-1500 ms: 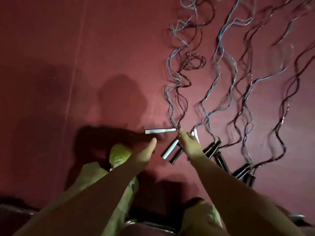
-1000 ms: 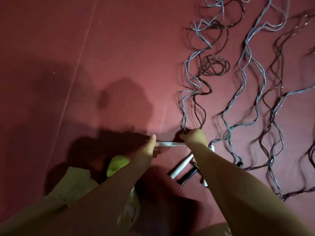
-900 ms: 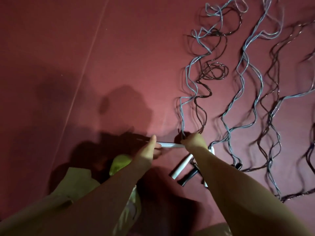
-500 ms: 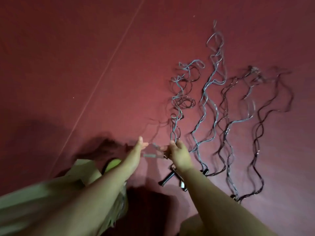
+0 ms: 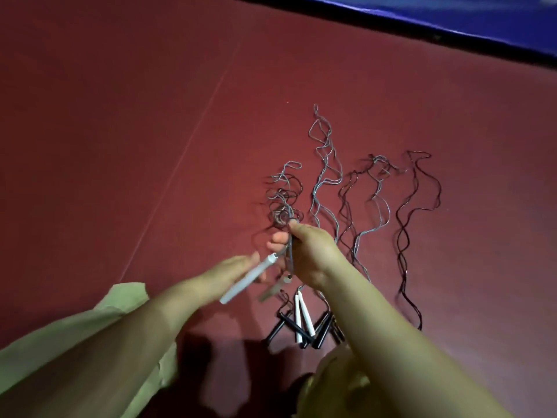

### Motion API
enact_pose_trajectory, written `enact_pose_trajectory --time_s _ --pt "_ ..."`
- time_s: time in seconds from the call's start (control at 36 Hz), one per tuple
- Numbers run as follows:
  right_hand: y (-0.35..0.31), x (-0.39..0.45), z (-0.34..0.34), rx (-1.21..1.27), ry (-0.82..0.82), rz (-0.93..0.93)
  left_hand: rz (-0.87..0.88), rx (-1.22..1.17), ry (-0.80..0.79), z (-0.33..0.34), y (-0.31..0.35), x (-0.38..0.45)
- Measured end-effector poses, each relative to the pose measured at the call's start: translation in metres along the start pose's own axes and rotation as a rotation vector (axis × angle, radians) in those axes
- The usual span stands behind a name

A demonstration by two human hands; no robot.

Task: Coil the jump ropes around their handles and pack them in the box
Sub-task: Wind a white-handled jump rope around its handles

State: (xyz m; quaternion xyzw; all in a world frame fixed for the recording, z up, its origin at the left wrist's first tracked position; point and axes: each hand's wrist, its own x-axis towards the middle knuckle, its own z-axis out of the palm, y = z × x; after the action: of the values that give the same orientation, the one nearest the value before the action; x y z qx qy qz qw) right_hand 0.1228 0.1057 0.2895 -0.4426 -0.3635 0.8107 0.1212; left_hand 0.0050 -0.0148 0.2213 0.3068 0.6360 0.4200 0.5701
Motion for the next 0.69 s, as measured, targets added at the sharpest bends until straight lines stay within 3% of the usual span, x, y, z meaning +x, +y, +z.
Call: enact_pose_trajectory --time_s 0.11,0.31,0.44,0.58,0.69 --pt "-0.006 -0.003 -0.004 0.244 0.019 0.051 0.006 -0.008 -0.243 0.024 0.008 -0.010" --pt "-0.003 0.013 0.003 0.573 0.036 0.140 -0.016 0.295 0.025 0.027 0.014 -0.007" --pt "-0.009 0.015 0.008 0.560 -0.027 0.184 0.068 0.423 0.061 0.019 0.024 -0.006" --pt "-0.018 0.016 0.015 0.555 -0.074 0.170 -0.019 0.428 0.001 0.019 0.039 -0.005" --pt "-0.028 0.018 0.013 0.375 -0.136 0.156 -0.030 0.465 0.094 0.016 0.041 -0.010"
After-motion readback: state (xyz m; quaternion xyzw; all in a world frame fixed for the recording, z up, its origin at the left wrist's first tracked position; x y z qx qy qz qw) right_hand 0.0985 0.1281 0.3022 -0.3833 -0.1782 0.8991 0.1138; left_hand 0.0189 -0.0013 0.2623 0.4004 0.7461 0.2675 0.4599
